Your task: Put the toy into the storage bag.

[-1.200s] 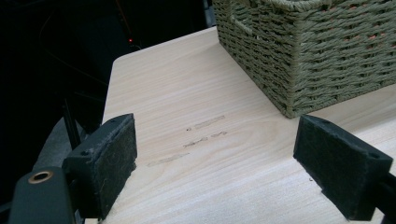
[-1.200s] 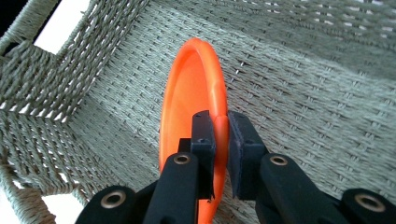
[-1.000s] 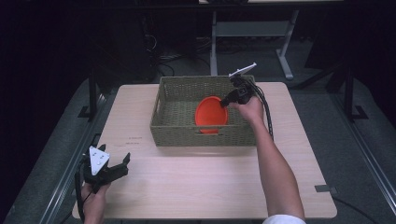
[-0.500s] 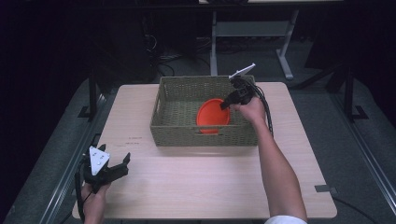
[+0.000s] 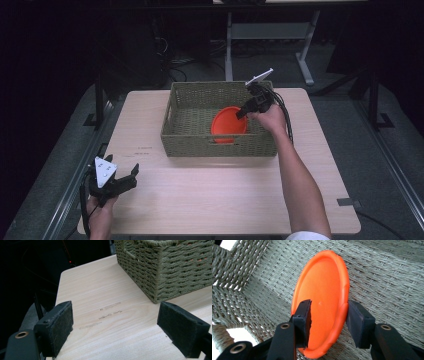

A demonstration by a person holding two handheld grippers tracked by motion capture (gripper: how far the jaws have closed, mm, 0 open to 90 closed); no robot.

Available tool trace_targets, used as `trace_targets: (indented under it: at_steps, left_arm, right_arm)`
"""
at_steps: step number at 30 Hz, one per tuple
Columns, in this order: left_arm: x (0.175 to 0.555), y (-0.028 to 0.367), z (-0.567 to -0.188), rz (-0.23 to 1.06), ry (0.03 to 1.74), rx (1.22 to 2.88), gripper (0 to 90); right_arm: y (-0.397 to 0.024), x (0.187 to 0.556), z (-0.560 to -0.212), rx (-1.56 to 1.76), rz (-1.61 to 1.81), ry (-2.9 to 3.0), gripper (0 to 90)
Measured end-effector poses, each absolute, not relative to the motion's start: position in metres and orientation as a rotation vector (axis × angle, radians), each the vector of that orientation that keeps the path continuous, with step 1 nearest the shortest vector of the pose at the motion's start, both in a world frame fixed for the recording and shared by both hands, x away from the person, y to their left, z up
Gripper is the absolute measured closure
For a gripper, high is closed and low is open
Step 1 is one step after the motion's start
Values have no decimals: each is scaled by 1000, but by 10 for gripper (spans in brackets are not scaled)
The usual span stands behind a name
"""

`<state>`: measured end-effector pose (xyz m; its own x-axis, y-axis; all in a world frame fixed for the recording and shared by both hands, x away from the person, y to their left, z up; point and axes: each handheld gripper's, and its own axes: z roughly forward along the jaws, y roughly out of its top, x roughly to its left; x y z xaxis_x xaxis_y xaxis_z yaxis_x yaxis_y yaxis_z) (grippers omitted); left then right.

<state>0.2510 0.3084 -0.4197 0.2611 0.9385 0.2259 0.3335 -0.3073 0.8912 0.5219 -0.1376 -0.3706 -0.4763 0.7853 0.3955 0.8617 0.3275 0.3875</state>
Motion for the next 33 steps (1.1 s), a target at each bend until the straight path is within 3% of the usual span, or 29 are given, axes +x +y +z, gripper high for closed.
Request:
trace_targets:
  at_steps: [13, 33]
  left_arm:
    - [251, 308, -420, 1030, 1165, 1796, 127]
    - [249, 309, -420, 1033, 1165, 1797, 127]
  right_arm:
    - [-147, 518, -362, -1519, -905, -2425, 524]
    - [-153, 507, -355, -1443, -1030, -2378, 378]
